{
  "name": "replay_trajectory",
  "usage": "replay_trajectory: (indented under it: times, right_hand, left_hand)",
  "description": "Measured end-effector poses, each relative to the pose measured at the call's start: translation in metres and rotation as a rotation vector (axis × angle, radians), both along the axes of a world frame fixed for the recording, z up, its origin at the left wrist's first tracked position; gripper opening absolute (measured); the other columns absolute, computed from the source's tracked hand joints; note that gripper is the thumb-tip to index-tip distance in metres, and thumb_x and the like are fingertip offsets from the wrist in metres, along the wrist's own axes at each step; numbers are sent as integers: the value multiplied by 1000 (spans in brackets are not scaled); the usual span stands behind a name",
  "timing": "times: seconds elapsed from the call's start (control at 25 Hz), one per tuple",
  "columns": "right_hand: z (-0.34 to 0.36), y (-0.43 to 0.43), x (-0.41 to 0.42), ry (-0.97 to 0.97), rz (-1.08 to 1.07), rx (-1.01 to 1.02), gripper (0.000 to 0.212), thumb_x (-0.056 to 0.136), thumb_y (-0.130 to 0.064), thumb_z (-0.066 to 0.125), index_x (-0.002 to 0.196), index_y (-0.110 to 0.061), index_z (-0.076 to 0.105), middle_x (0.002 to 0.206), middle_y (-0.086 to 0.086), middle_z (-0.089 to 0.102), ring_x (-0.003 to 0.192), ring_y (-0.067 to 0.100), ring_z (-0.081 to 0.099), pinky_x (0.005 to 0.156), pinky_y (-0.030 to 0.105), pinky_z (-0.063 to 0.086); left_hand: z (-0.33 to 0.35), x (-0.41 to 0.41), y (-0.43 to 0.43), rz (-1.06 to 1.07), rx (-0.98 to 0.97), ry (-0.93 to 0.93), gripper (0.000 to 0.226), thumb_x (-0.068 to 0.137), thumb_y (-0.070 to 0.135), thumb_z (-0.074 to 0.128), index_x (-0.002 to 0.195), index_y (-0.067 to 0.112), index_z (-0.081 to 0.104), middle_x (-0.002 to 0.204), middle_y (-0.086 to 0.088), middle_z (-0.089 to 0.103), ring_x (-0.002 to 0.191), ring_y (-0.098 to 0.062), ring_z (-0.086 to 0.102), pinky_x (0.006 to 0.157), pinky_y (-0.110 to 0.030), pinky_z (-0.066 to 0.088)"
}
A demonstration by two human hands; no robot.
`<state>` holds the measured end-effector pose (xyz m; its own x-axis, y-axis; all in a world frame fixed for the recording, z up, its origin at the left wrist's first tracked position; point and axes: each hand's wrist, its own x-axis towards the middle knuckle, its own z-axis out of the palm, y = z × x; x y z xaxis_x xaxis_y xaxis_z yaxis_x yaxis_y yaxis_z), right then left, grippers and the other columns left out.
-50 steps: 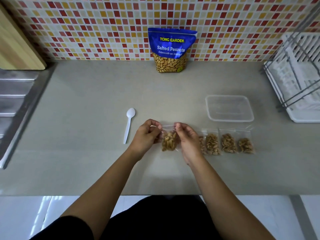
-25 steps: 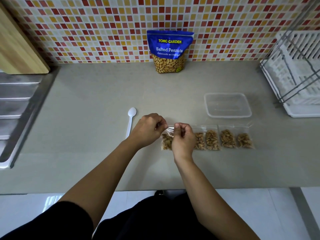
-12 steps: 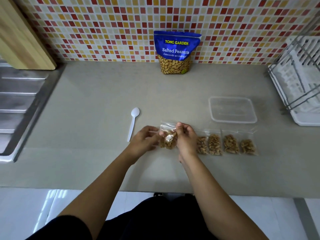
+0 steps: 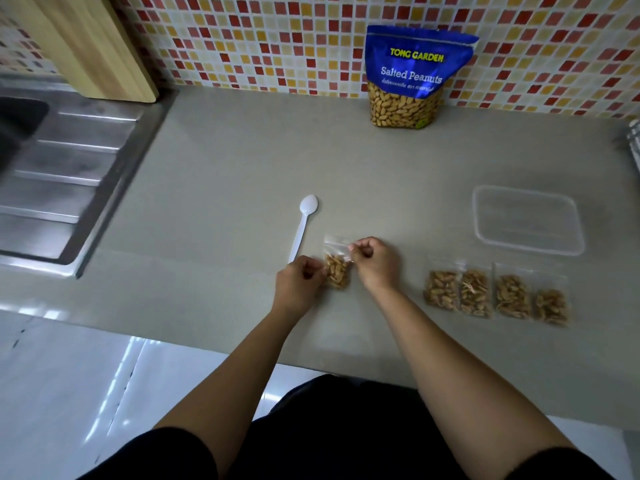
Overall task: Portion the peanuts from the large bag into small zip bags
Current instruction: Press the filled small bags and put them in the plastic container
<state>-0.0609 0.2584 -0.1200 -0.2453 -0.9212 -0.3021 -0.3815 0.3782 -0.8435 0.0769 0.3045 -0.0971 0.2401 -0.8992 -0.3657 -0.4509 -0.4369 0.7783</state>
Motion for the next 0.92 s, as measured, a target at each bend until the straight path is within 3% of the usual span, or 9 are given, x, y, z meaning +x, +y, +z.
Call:
replay_trajectory:
  times: [0.08,0.24,0.36,0.52,0.64,0.76,0.92]
  right_hand:
    - [0,-3,0,71,34,28,22,85,-18,66,98,-1,67,96,14,72,87,26,66,58,16,37]
    - [10,-4,-6,77,59,25,32,83,-26,67,106,-4,65,102,11,71,92,24,66,81,28,47]
    - [23,1,-33,124,0,-72,23,84,-23,65,102,-8,66,93,5,70,80,18,65,80,30,51]
    - [32,21,-96,304,-79,-134,14,85,-15,61,96,-11,68,89,6,70,73,18,63,74,28,51]
    - [30,39,-143,475,-113,-133,18,83,-13,61,100,-11,68,95,11,69,81,26,66,75,28,48]
    - [28,45,-167,645,38,-44,31,86,-19,59,116,-14,64,109,14,63,98,32,62,87,33,46]
    - [25,40,-171,777,228,44,38,88,-31,55,124,-20,58,114,13,54,108,33,53,91,37,44]
  left_hand:
    - [0,-1,1,-57,-36,-171,15,84,19,65,96,10,66,91,-5,70,84,-17,63,77,-21,45]
    - [5,-13,5,-171,-232,-495,24,82,17,65,95,-4,61,91,-23,63,84,-40,60,73,-40,47]
    - [18,-36,-7,-274,-363,-432,22,81,11,62,97,-4,63,94,-23,61,83,-39,61,72,-40,49]
    - [24,-84,-40,-466,-347,-297,31,85,11,56,113,1,62,107,-17,62,91,-30,63,83,-33,46]
    - [12,-124,-55,-680,-283,-252,35,86,16,58,119,4,60,112,-18,60,97,-32,62,88,-32,45]
    - [-1,-152,-59,-818,-153,-260,47,86,27,62,130,13,53,126,-17,48,108,-33,57,98,-33,44]
    - [-6,-167,-62,-812,-71,-316,44,86,27,62,125,12,52,127,-16,40,111,-35,51,101,-34,42]
